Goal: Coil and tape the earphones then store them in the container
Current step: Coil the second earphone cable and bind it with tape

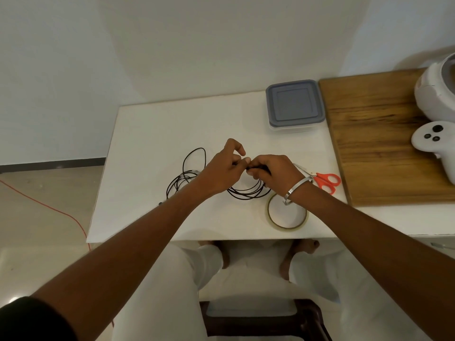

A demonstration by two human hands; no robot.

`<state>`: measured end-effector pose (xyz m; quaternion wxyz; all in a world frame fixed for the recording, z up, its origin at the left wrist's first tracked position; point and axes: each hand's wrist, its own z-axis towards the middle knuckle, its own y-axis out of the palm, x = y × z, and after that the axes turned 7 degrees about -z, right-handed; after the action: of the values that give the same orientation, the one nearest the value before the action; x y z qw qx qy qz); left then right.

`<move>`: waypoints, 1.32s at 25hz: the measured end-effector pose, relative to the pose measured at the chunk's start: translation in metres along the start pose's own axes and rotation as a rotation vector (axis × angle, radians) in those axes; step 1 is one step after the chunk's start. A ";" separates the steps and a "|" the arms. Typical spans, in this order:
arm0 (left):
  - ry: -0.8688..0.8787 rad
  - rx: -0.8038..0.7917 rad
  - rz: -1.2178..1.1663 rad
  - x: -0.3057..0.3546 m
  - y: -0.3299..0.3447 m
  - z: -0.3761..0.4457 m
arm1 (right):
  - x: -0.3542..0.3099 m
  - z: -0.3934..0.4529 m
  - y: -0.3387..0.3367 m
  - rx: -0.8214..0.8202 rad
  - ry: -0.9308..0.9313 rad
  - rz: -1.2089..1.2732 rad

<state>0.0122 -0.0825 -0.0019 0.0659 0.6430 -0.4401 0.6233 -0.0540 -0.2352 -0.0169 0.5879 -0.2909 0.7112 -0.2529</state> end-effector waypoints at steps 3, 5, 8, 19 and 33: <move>0.047 -0.077 0.036 -0.005 -0.002 -0.001 | 0.003 -0.002 0.000 -0.010 -0.001 0.028; 0.036 -0.092 0.043 -0.009 -0.001 -0.001 | 0.003 -0.002 0.001 -0.013 -0.001 0.024; -0.018 -0.064 0.020 -0.015 0.002 0.001 | 0.003 0.005 0.006 -0.049 0.016 -0.045; -0.020 0.082 0.220 -0.041 0.017 0.010 | 0.008 0.027 0.025 -0.095 0.079 -0.270; -0.029 0.381 0.224 -0.045 0.010 0.013 | 0.019 0.019 0.017 0.169 -0.011 -0.214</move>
<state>0.0226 -0.0750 -0.0485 -0.1326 0.5997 -0.3842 0.6893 -0.0399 -0.2370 -0.0453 0.5840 -0.3159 0.6489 -0.3716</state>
